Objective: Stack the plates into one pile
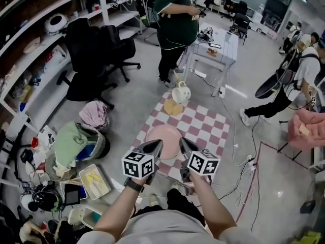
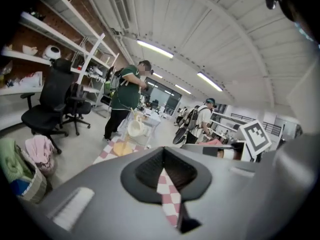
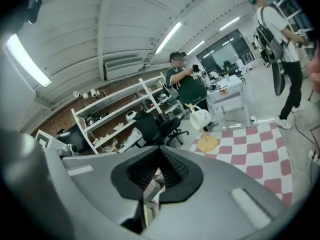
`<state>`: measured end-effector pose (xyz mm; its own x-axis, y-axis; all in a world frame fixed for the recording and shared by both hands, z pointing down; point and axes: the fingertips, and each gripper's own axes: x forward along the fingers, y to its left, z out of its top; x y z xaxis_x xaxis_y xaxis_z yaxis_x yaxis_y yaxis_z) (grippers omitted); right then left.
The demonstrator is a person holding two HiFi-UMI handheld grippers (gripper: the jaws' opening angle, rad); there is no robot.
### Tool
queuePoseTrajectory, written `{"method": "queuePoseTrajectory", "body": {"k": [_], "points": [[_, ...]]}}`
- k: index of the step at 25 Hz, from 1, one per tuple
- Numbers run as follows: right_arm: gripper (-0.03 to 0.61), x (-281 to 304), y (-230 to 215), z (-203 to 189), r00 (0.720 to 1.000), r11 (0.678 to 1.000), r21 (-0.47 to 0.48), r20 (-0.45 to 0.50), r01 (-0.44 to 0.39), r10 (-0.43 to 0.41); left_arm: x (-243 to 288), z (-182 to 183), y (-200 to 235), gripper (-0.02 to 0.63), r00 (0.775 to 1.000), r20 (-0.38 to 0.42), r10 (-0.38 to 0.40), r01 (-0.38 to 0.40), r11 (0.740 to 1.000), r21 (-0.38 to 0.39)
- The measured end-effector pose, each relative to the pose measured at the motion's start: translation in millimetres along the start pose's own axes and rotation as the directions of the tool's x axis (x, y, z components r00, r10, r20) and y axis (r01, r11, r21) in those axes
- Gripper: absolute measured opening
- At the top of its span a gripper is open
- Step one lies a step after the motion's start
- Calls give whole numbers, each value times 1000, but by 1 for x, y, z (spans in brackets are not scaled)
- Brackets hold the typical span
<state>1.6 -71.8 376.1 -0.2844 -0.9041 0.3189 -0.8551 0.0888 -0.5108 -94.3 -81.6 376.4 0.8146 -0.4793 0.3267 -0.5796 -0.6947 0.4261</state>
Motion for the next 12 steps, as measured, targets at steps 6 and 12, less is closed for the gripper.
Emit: {"method": "queuePoseTrajectory", "body": {"k": [6, 12], "points": [[10, -26, 47, 54, 991, 992, -125, 121, -35, 51, -29, 60, -29, 6, 995, 79, -53, 44, 993, 111], [9, -44, 91, 88, 973, 975, -209, 198, -76, 118, -55, 96, -46, 6, 986, 153, -72, 43, 981, 188]]}}
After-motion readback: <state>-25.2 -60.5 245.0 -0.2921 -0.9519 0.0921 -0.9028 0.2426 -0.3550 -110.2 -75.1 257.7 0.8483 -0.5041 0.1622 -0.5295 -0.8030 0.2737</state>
